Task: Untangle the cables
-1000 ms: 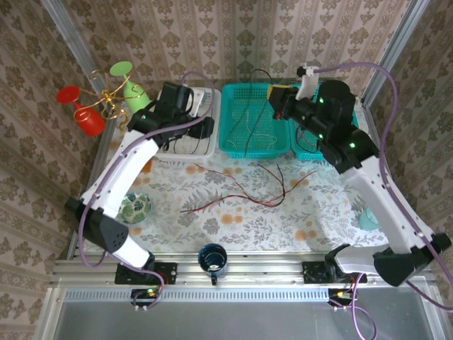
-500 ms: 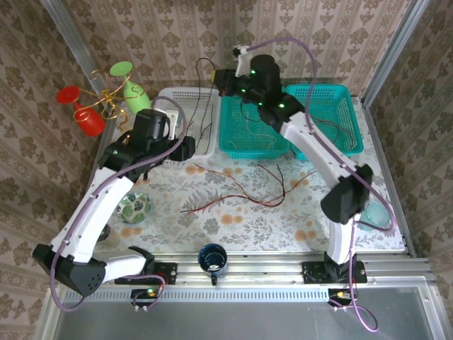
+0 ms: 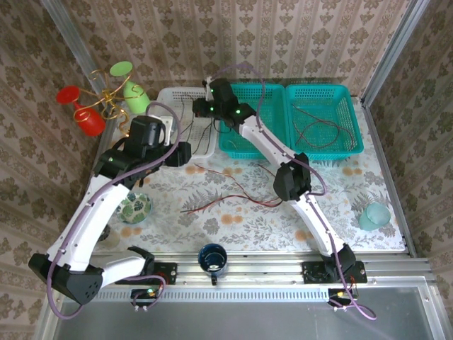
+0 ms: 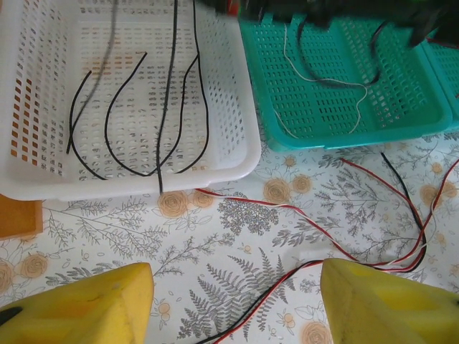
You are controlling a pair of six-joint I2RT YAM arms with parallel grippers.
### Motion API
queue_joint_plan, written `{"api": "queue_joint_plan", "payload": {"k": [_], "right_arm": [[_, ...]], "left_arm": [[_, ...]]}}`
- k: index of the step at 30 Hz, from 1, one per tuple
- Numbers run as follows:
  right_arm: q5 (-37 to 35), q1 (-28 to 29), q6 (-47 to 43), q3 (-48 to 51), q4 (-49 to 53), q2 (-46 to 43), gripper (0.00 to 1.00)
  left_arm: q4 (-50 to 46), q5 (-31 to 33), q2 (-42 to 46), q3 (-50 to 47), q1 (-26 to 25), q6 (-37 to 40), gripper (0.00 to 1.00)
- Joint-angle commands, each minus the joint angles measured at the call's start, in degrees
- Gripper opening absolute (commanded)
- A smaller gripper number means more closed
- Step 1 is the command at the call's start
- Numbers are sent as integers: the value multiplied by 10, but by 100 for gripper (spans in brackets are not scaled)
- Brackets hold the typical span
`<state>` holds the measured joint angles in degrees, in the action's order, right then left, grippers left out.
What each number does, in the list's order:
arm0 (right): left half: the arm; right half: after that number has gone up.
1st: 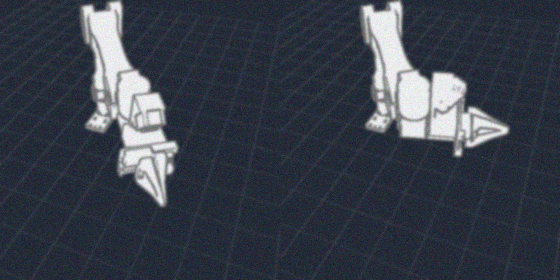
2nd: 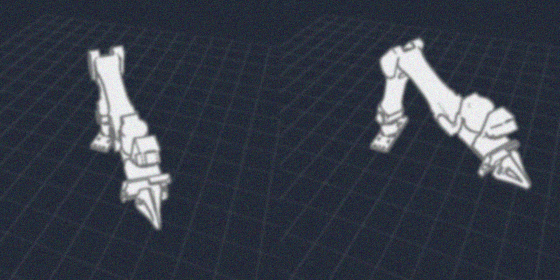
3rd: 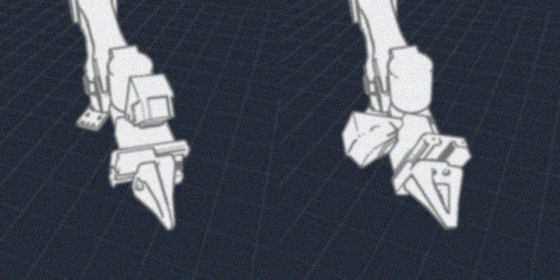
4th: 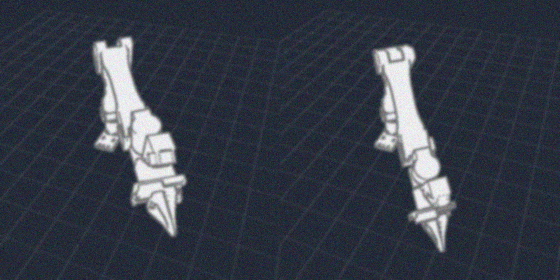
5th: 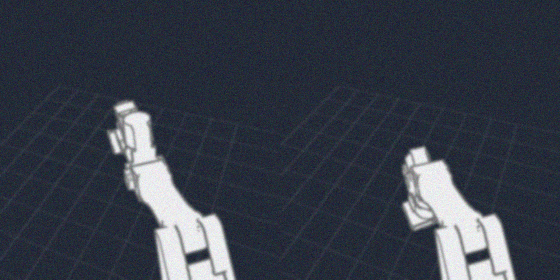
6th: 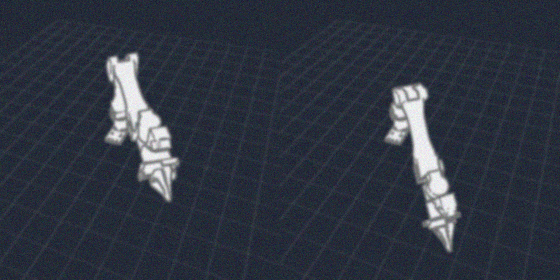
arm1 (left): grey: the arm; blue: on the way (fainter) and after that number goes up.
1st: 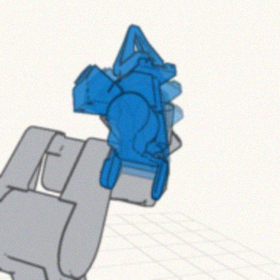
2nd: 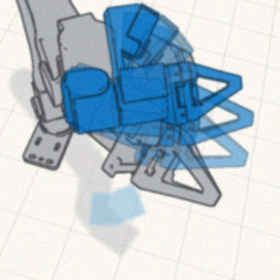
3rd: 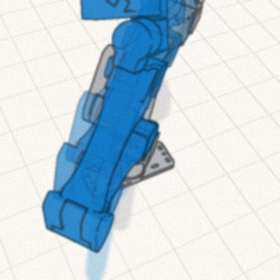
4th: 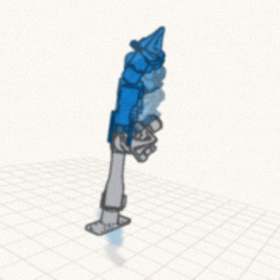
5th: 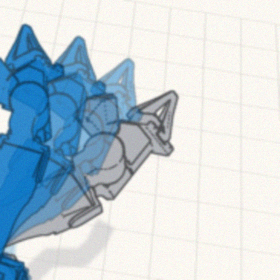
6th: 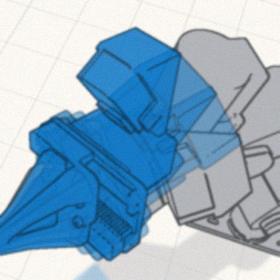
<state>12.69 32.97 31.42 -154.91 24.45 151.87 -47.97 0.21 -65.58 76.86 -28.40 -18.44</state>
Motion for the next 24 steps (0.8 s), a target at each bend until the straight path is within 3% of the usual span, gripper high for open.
{"api": "queue_joint_plan", "payload": {"k": [1,6,11,17,24], "right_arm": [[1,6,0,-3,60,9,1],[1,8,-20,10,81,-13,35],[-21,8,-49,21,69,-58,57],[-68,6,-91,22,96,-108,66],[-112,-3,-80,73,176,-197,68]], "left_arm": [[-7,1,11,-9,4,-9,64],[-4,-6,3,-12,4,-15,64],[4,-10,-2,-17,-1,-23,64],[3,-13,-8,-22,-11,-31,64],[4,-34,-23,-37,-19,-35,64]]}}
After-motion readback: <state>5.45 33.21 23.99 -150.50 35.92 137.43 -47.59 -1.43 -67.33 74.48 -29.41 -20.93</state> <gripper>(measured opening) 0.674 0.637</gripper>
